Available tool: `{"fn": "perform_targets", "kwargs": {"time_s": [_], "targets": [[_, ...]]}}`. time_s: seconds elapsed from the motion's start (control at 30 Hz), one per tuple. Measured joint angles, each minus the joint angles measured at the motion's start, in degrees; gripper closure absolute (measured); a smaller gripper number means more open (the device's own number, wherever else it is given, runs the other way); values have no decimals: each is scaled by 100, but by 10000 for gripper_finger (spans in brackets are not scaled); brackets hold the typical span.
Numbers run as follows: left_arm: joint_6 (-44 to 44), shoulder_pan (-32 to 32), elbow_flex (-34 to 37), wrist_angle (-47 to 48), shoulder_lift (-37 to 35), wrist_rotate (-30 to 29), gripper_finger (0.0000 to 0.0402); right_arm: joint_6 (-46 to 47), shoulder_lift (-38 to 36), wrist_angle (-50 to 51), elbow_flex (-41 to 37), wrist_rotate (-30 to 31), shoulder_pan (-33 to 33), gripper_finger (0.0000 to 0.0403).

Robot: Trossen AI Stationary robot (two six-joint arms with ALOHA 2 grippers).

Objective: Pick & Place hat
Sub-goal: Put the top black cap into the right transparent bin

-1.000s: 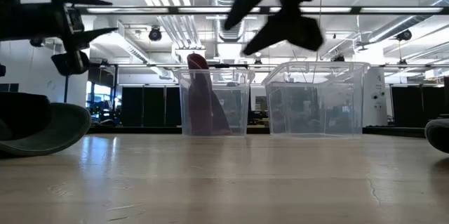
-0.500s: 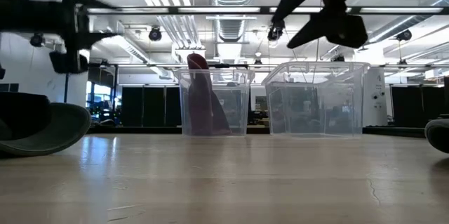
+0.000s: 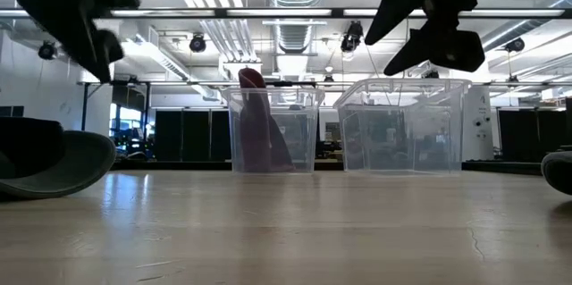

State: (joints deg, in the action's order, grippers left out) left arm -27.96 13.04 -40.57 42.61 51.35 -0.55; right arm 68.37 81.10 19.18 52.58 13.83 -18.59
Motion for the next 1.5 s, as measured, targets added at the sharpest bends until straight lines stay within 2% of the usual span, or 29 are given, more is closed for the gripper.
{"fn": "perform_targets", "kwargs": {"time_s": [0.17,0.4,0.6,0.8,1.0,1.13,1.33,1.5], "targets": [[1230,4,-486,464,942,-46,227,-173,0,3,12,-42,-2,202],[2439,-69,-550,636,1605,-229,227,-303,0,4,13,-63,-6,202],[2749,-223,-512,604,1963,-186,227,-449,0,6,12,-64,-4,202],[2962,-423,-510,595,2413,183,227,-452,0,8,0,-66,-5,202],[2878,-593,-505,634,2946,944,229,-453,0,9,-4,-81,-71,202],[2878,-585,-505,718,3115,902,265,-479,0,9,-4,-81,-176,202],[2677,-579,-518,747,2996,1120,384,-511,-11,-11,-7,-96,-360,202],[2070,-573,-817,769,2664,1101,392,-540,-55,-70,83,-27,-485,202]]}}
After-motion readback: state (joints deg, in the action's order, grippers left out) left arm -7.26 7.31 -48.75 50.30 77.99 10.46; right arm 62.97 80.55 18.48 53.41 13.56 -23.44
